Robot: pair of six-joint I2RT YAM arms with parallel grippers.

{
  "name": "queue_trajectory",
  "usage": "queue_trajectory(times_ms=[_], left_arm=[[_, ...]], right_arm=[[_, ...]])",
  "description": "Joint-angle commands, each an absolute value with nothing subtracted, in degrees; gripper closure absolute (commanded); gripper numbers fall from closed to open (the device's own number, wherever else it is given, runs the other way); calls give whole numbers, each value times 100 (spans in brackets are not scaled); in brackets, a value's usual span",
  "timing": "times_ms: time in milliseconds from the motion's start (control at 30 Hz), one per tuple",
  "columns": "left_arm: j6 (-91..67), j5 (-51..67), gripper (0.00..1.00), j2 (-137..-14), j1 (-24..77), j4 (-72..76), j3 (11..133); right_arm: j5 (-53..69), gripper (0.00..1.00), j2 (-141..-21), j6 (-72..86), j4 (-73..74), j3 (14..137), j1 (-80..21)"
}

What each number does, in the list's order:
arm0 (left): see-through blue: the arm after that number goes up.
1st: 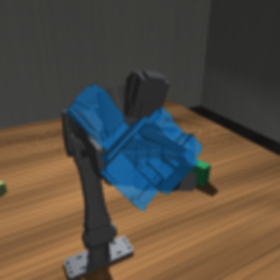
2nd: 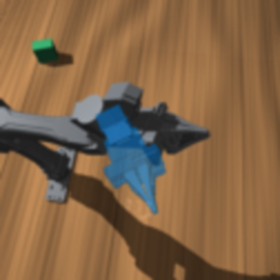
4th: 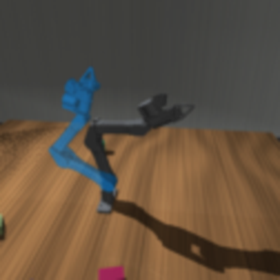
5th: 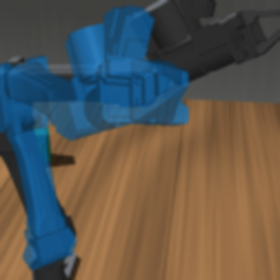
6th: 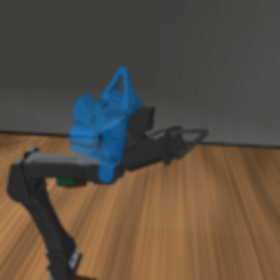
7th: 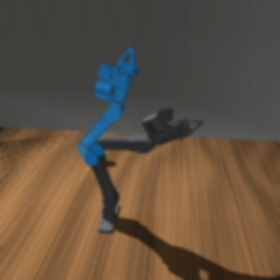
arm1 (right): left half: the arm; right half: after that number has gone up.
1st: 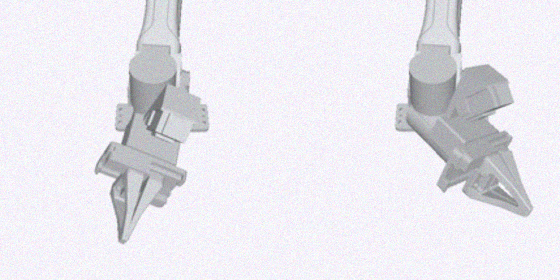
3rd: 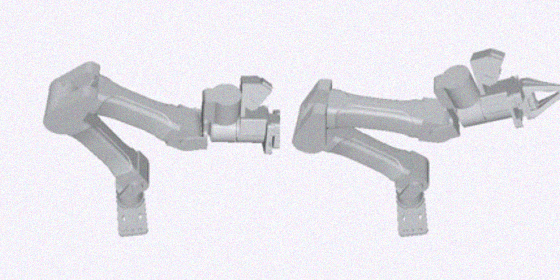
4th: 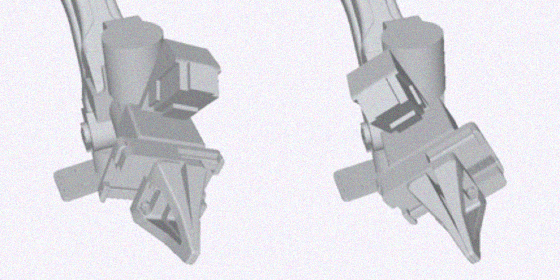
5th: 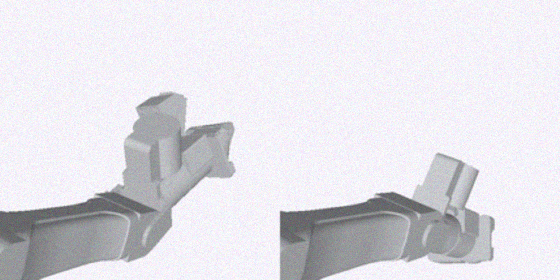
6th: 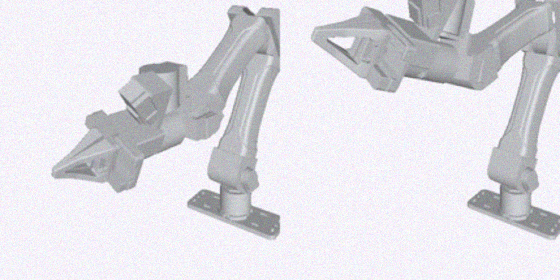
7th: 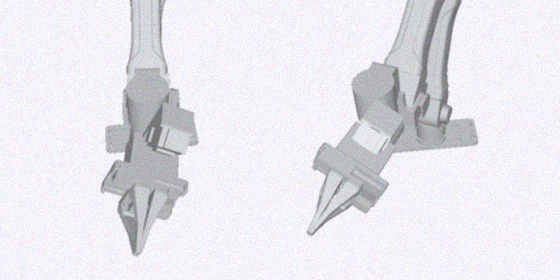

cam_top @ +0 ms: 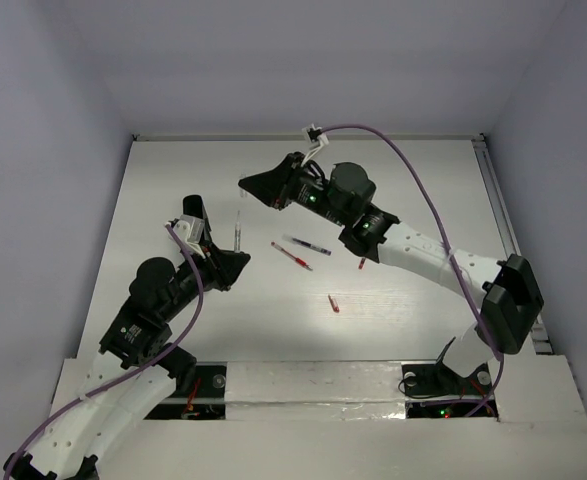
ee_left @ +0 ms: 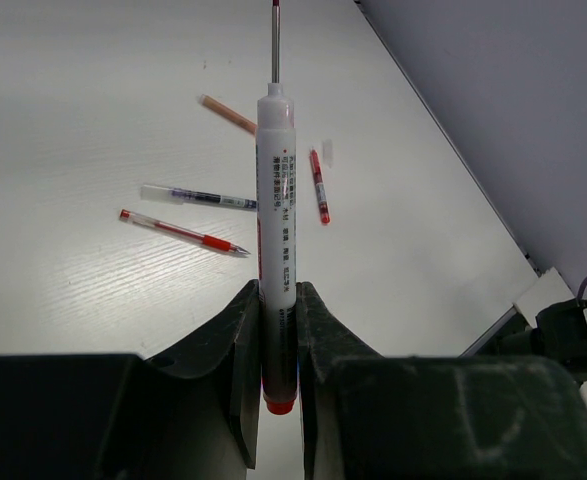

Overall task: Sort the stationery into containers
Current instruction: Close the pen cap on the pen.

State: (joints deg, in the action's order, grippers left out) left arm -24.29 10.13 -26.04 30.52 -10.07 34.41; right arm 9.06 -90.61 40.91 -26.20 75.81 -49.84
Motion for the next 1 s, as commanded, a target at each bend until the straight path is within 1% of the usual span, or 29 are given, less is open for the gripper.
queue_trajectory(times_ms=[0, 267, 967], left_arm=[[-2443, 1055, 100, -2602, 3041, -738, 3410], [-2461, 993, 100, -2549, 3041, -738, 3410], [-2496, 800, 100, -2602, 3041, -835, 3445]], right_arm=[[1107, 100, -9158, 4236, -3094, 7576, -4983], [1248, 100, -9386, 4245, -3085, 7725, -5088], [1195, 100, -9316, 4184, -3155, 7585, -5142]])
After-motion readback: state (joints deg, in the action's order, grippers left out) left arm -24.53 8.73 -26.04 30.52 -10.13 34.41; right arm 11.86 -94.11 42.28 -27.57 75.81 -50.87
